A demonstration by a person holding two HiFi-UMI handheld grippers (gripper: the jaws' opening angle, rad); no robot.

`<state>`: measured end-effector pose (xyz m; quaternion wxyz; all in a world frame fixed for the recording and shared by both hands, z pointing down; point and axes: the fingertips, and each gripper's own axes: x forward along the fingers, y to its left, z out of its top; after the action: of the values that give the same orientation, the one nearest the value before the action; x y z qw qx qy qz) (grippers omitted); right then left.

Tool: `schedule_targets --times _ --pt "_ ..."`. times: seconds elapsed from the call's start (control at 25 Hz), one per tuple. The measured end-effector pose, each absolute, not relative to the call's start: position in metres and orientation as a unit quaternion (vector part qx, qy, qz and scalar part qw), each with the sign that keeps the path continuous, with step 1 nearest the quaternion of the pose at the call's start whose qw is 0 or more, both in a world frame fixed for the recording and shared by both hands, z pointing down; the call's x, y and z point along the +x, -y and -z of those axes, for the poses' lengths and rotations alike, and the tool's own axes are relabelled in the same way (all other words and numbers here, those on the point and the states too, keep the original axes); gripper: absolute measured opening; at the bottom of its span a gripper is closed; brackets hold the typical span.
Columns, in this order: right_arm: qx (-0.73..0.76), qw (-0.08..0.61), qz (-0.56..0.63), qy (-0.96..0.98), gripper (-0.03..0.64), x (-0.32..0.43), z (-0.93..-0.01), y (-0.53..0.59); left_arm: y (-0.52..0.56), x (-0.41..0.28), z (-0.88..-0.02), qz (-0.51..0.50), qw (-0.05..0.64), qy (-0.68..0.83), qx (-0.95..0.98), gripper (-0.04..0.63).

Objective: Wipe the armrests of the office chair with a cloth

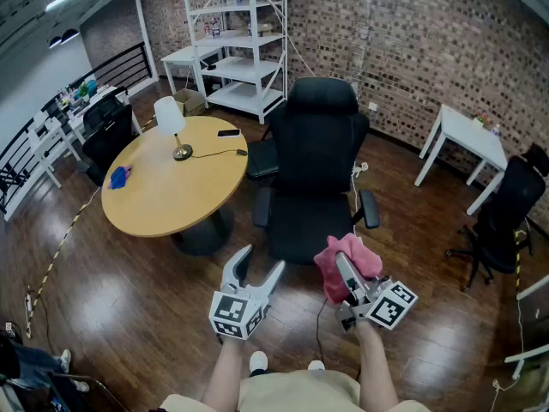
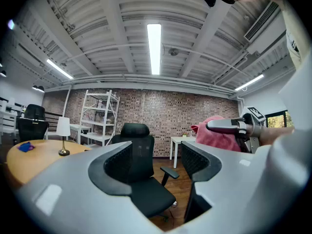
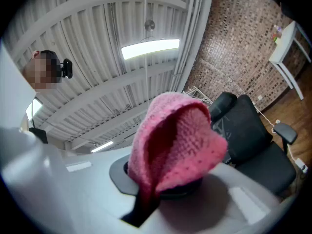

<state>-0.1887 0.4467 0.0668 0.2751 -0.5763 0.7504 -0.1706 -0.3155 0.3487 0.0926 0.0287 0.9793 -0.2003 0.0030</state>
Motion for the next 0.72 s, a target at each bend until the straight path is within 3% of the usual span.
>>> schedule_targets --times 0.28,0.52,0.72 --pt "-0.601 0.177 0.163 -0.762 0.002 -0.234 -0.092 -0.393 -0.301 -0.362 -0.101 -0.003 0.038 0.212 0.977 0.290" --pt "-0.600 0.171 0.184 -0.759 0.002 -0.264 -0.107 -0.361 -0.266 -0.385 -0.107 -0.001 0.036 0.204 0.978 0.290" --pt "-0.611 0.093 0.193 -0.762 0.003 -0.284 -0.127 -0.348 -0.243 -0.395 -0.114 0.004 0.035 0.198 0.980 0.290"
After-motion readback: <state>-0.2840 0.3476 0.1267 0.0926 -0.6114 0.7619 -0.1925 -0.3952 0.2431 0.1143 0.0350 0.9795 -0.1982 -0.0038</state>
